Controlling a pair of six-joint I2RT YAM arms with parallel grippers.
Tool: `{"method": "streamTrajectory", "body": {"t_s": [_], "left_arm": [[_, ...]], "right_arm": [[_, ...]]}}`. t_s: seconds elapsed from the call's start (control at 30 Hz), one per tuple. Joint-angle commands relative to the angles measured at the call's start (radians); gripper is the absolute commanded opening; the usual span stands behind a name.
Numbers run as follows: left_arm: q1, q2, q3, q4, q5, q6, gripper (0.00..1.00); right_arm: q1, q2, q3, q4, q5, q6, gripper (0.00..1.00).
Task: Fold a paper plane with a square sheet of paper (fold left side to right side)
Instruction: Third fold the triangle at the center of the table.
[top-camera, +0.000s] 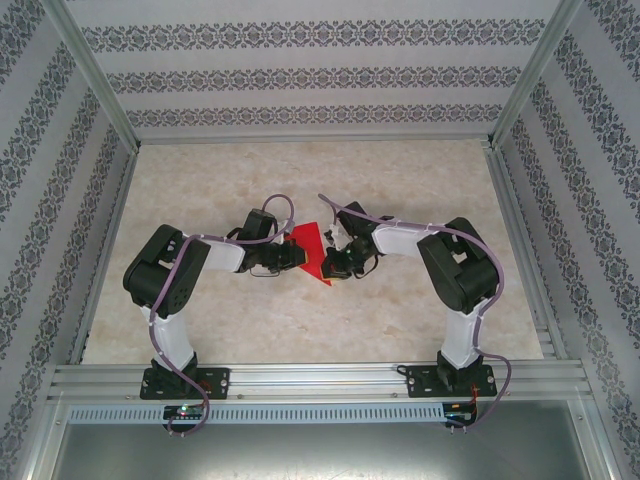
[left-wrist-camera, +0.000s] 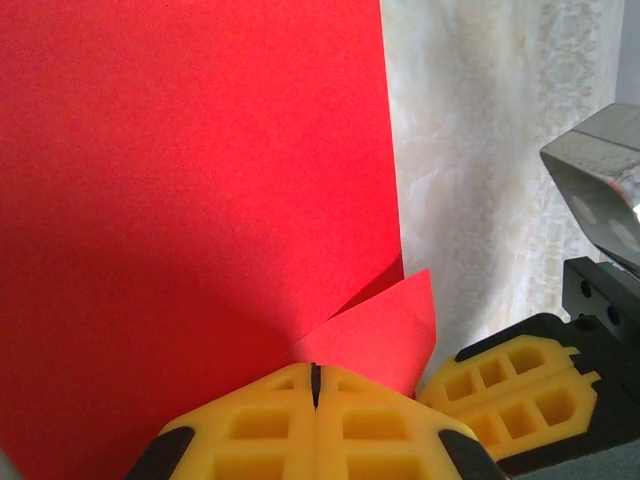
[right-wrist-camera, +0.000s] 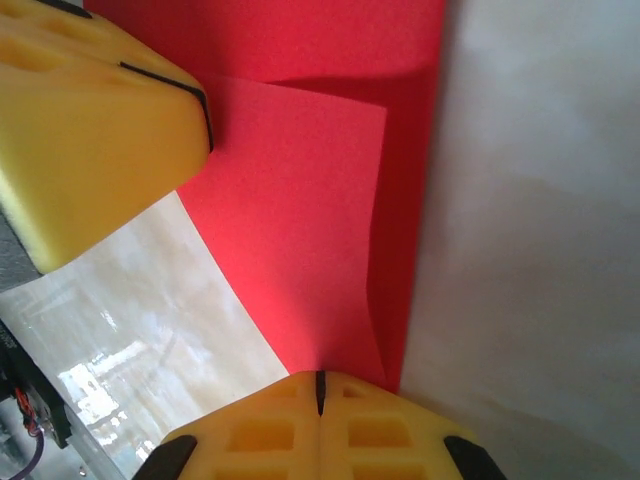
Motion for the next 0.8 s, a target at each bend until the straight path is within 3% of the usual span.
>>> {"method": "streamTrajectory", "body": {"t_s": [0.0, 0.27, 0.43, 0.77], "left_arm": [[-0.013, -0.002, 0.008, -0.075, -0.06, 0.037, 0.0], [-0.017, -0.137, 0.018, -0.118, -0.072, 0.053, 0.07], [-0.069, -0.229, -0.034, -0.102, -0.073, 0.04, 0.0], [-0.138, -0.13, -0.068, 0.024, -0.111, -0.04, 0.0]], "right_arm": [[0.007, 0.014, -0.017, -0.062, 0.069, -0.016, 0.0], [-0.009, 0.031, -0.038, -0.093, 0.129, -0.03, 0.0], [-0.007, 0.036, -0.023, -0.107, 0.136, -0.042, 0.0], [-0.003, 0.041, -0.015, -0.116, 0.137, -0.047, 0.0]]}}
